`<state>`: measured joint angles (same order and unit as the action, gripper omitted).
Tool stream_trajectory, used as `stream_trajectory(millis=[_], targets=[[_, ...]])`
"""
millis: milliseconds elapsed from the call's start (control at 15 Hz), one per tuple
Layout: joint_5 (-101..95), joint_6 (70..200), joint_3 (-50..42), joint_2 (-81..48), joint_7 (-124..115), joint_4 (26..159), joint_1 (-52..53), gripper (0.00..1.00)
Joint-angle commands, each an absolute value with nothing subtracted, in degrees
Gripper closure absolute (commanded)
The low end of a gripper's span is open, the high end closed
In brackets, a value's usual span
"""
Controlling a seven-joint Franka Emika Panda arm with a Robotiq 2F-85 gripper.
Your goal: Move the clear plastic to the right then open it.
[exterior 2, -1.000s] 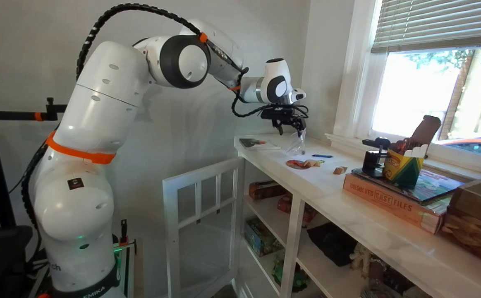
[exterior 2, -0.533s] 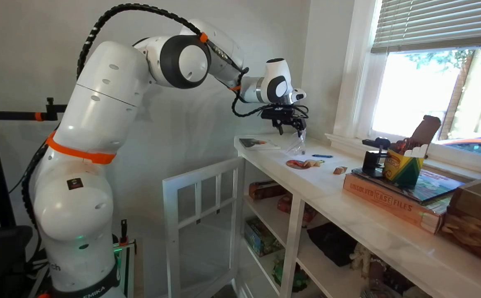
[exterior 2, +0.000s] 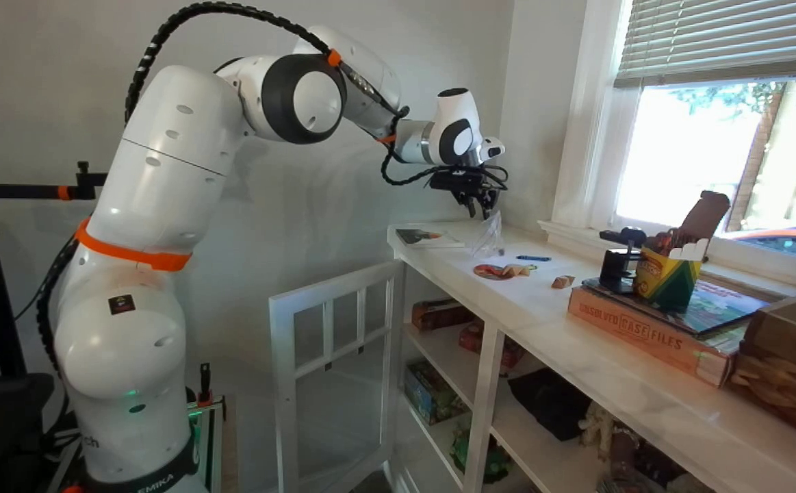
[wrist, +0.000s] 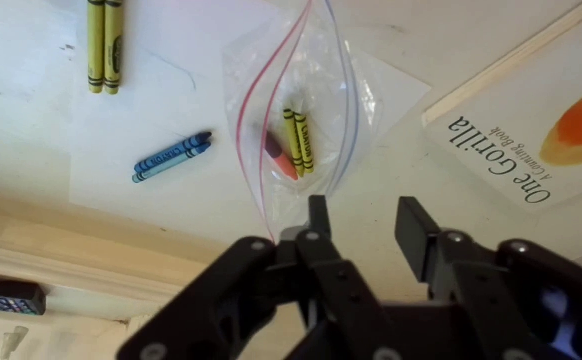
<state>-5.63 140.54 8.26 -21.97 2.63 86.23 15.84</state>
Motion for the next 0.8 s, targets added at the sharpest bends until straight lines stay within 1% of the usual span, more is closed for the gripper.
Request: stream_trajectory(millis=[0,67,133,400,733], targets=[[-5.3,139.2,9.1,-19.1,2.6,88.6,15.2,0.89],[-5.3,137.7,9.1,-18.7,2.6,88.5,15.2,0.98],[-6.3,135.5,8.6,-18.4,1.9,88.4,15.5,1.00],[-7.6,129.7,8.1,-18.3,1.2,87.9,15.6,1.00],[-8.9,128.0,7.9,-19.1,1.3,87.7,15.4,1.00]])
